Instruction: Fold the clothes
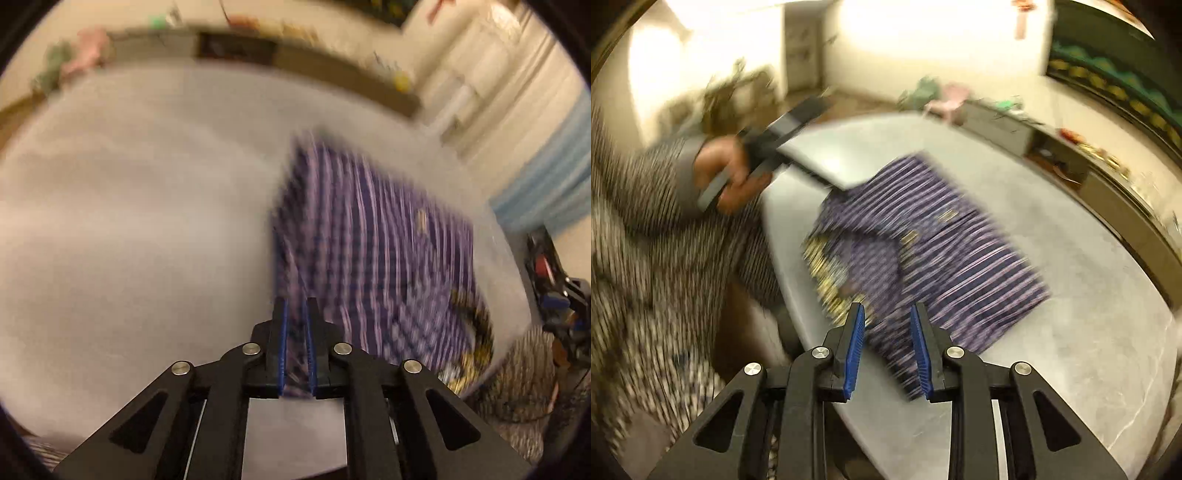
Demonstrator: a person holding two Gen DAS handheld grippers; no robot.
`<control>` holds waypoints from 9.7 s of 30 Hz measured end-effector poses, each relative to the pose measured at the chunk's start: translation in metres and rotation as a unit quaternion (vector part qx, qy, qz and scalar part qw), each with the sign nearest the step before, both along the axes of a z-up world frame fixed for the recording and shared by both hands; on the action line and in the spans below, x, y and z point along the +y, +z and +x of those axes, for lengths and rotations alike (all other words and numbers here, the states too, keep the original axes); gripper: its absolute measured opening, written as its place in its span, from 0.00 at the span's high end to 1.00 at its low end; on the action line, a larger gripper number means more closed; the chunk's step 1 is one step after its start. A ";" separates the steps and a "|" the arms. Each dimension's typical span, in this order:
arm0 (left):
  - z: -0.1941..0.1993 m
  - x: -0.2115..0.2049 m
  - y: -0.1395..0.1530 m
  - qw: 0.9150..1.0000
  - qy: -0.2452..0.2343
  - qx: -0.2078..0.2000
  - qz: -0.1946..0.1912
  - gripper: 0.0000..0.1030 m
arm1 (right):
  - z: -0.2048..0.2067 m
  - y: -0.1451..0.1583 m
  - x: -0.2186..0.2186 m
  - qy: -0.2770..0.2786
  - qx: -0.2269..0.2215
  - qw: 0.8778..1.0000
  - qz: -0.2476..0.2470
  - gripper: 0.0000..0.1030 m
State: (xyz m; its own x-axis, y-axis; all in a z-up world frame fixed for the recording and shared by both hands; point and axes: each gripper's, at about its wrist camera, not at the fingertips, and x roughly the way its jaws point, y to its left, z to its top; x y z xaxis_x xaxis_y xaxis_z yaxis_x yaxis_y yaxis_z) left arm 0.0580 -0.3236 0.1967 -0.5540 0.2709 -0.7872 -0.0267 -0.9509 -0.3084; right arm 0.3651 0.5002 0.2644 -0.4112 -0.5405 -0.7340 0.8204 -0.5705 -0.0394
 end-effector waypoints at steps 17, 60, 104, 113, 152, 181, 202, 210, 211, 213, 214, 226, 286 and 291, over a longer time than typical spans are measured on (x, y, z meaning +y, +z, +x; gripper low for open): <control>-0.117 0.083 -0.069 0.984 -0.117 -0.067 -0.120 0.84 | -0.172 -0.086 -0.023 -0.172 -0.086 0.980 0.043 0.76; -0.104 0.128 -0.283 0.958 -0.028 -0.014 -0.285 0.89 | -0.223 -0.164 -0.196 -0.163 -0.065 0.977 0.119 0.70; -0.076 0.160 -0.290 0.998 0.015 -0.020 -0.053 0.61 | -0.343 -0.290 -0.429 -0.081 -0.099 0.992 0.019 0.71; -0.047 0.206 -0.295 0.993 -0.050 -0.035 -0.100 0.60 | -0.345 -0.274 -0.478 -0.085 -0.047 0.995 -0.004 0.68; -0.161 0.184 -0.237 0.996 0.060 0.047 -0.056 0.51 | -0.531 -0.373 -0.534 -0.217 -0.047 0.974 -0.047 0.57; -0.301 0.066 -0.253 0.998 0.058 -0.039 0.003 0.44 | -0.602 -0.289 -0.640 0.011 -0.082 0.997 0.008 0.94; -0.232 0.081 -0.232 0.989 -0.019 -0.024 0.145 0.37 | -0.615 -0.265 -0.444 -0.199 -0.126 0.968 -0.081 0.44; -0.124 0.081 -0.235 0.979 0.080 -0.004 0.188 0.37 | -0.569 -0.319 -0.377 -0.200 -0.215 0.949 -0.116 0.44; -0.113 0.082 -0.239 0.976 0.085 -0.005 0.202 0.37 | -0.565 -0.322 -0.376 -0.193 -0.223 0.948 -0.121 0.45; -0.103 0.086 -0.248 0.972 0.087 -0.011 0.219 0.37 | -0.558 -0.327 -0.377 -0.178 -0.235 0.947 -0.130 0.61; -0.103 0.092 -0.250 0.974 0.082 -0.017 0.211 0.38 | -0.556 -0.322 -0.382 -0.175 -0.227 0.950 -0.121 0.72; -0.067 0.123 -0.250 0.991 0.082 0.009 0.102 0.97 | -0.527 -0.302 -0.393 -0.185 -0.170 0.964 -0.090 0.93; -0.128 0.167 -0.203 0.998 -0.031 0.048 0.031 0.58 | -0.539 -0.407 -0.371 -0.212 -0.265 0.928 -0.151 0.57; -0.135 0.185 -0.203 0.998 -0.047 0.043 0.023 0.58 | -0.541 -0.419 -0.385 -0.218 -0.230 0.935 -0.160 0.74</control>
State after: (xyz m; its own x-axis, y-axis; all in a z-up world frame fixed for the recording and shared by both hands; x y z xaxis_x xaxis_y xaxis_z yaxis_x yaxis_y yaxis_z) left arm -0.0775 -0.1383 -0.0060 -0.5898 0.3601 -0.7229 -0.1431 -0.9275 -0.3453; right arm -0.1758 0.1154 -0.1549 -0.3242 -0.6179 -0.7162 0.3952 -0.7764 0.4909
